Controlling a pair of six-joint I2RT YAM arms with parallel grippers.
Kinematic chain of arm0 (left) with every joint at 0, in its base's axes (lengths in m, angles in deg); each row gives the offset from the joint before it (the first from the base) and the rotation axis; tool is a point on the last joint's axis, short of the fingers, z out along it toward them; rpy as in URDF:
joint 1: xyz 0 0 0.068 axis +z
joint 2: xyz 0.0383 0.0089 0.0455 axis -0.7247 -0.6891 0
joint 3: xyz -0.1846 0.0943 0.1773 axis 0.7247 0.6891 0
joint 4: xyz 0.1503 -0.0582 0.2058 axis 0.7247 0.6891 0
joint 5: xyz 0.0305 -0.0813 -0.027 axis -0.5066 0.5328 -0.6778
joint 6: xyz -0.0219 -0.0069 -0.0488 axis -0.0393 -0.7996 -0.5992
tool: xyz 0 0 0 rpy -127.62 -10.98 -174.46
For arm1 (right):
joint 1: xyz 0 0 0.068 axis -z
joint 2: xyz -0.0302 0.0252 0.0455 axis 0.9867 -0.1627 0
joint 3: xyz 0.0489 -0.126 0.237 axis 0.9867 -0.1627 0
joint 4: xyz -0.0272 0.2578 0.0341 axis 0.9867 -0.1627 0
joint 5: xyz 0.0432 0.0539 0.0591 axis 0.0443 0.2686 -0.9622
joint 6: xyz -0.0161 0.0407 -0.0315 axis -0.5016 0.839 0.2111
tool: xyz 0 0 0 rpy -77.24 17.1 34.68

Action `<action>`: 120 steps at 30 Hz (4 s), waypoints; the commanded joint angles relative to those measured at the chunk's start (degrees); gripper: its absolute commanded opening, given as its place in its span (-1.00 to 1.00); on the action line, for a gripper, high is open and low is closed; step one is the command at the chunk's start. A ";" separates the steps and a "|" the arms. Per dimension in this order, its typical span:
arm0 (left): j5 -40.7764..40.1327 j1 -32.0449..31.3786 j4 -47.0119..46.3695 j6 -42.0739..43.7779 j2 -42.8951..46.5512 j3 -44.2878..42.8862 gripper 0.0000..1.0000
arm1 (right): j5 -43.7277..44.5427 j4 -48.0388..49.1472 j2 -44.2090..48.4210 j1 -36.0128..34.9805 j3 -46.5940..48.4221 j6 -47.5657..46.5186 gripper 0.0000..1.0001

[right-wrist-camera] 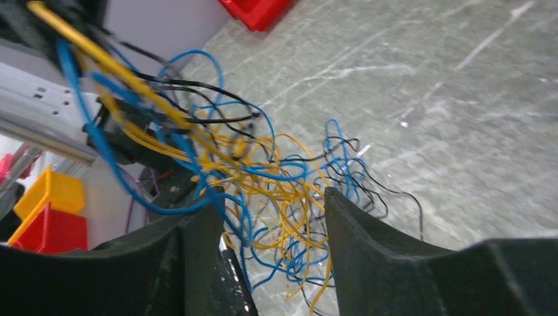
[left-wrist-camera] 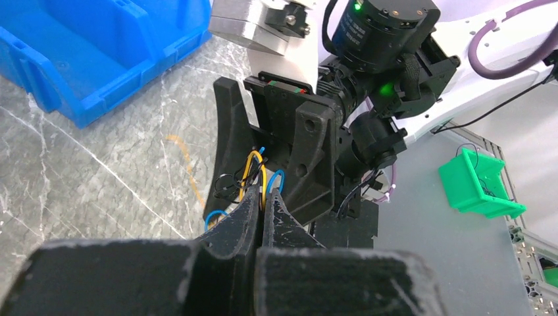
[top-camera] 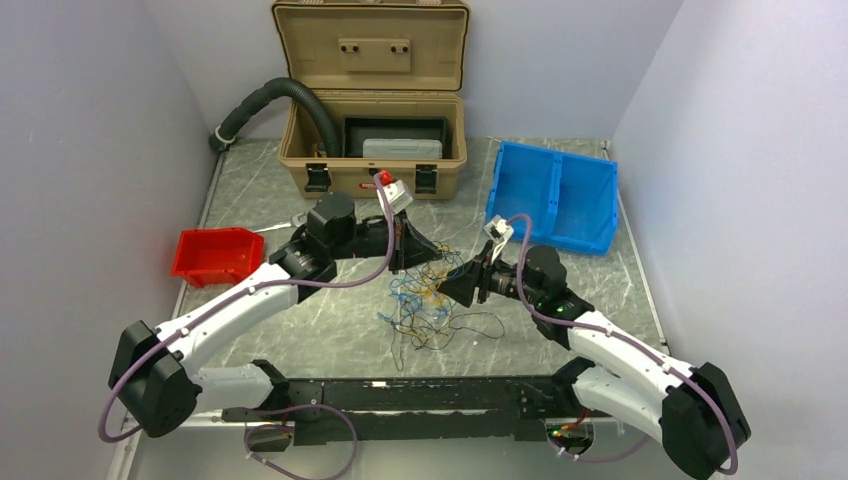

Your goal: Untangle the cables

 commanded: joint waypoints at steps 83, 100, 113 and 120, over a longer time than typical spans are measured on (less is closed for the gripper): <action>-22.26 1.91 14.97 -0.73 -9.53 -2.40 0.99 | 45.67 -35.60 4.90 0.32 7.56 10.28 0.60; -21.46 -3.86 21.01 1.25 -34.46 -18.09 0.80 | 38.61 -32.91 -5.98 5.60 5.64 13.37 0.32; -26.82 -4.22 19.41 -1.51 -42.45 -20.05 0.34 | 32.45 -21.02 -22.64 5.82 7.81 11.49 -0.02; -28.16 -3.07 12.39 -4.15 -40.70 -12.55 -1.00 | 36.82 -25.95 -18.58 5.91 7.76 12.25 -0.92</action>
